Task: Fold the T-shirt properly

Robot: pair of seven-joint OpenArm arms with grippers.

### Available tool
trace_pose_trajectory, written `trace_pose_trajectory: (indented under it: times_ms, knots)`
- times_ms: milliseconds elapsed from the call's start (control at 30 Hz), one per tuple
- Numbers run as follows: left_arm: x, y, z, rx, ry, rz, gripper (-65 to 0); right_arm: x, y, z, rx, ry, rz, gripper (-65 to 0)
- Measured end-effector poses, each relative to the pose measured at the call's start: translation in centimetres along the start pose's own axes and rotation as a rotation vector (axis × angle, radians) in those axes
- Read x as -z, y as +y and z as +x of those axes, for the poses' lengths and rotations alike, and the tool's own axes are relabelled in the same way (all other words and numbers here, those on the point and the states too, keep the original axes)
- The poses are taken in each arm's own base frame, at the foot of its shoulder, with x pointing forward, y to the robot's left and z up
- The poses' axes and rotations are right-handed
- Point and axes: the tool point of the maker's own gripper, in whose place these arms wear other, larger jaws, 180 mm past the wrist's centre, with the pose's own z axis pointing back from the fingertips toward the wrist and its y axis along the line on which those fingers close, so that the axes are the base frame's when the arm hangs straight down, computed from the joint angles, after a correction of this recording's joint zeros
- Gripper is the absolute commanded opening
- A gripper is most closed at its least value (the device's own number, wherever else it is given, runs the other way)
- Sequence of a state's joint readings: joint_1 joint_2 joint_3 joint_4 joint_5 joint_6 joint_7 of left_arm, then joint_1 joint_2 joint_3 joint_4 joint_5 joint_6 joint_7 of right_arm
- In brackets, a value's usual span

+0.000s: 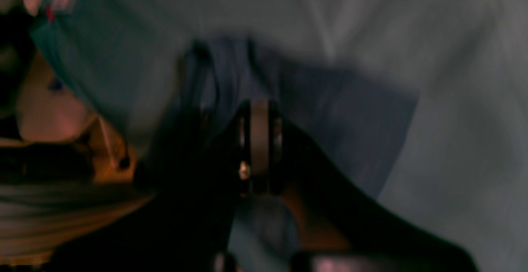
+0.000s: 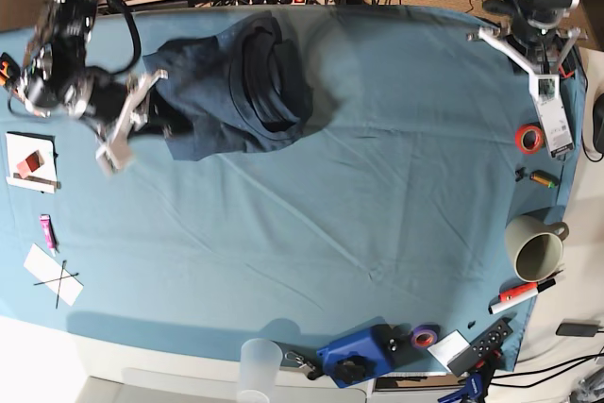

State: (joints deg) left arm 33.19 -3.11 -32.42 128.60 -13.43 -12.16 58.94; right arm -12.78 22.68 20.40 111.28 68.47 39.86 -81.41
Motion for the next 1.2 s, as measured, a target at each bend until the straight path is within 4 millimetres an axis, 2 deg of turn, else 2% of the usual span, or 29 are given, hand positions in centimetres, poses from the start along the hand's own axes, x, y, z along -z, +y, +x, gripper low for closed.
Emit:
trace_pose_trajectory:
  times_ms: [100,267,500,667,833,967,1100,1200]
  knots:
    - [-0.5,-0.2,-2.0,-0.006,0.051,-0.026,-65.0,-0.9,1.9,-1.9,-0.006,0.038,-0.001,-65.0]
    - [-1.7,-1.0,-5.5,-0.006,0.138,-0.082,-65.0,-1.9,4.6,-7.0,0.035,0.179,0.014,-65.0]
    - [-3.4,-0.6,-9.4,0.003,0.237,-0.078,-65.0,-3.8,7.2,-13.8,0.142,0.37,0.03,-65.0]
    - [-4.8,-0.7,-11.8,-0.013,0.289,-0.09,-65.0,-6.3,8.0,-18.9,0.168,0.565,-0.025,-65.0]
    - [-5.8,-1.2,-15.3,-0.03,0.382,-0.12,-65.0,-7.9,9.9,-21.5,0.215,0.648,0.0,-65.0]
    - [-5.5,-1.7,-18.3,-0.092,0.448,-0.146,-65.0,-8.6,10.4,-23.4,0.282,0.683,0.011,-65.0]
    - [-4.3,-2.6,-21.7,-0.157,0.484,-0.205,-65.0,-9.8,9.2,-27.7,0.401,0.78,-0.027,-65.0]
    - [-2.2,-3.1,-24.2,-0.179,0.532,-0.232,-65.0,-9.5,8.6,-30.9,0.497,0.839,-0.03,-65.0]
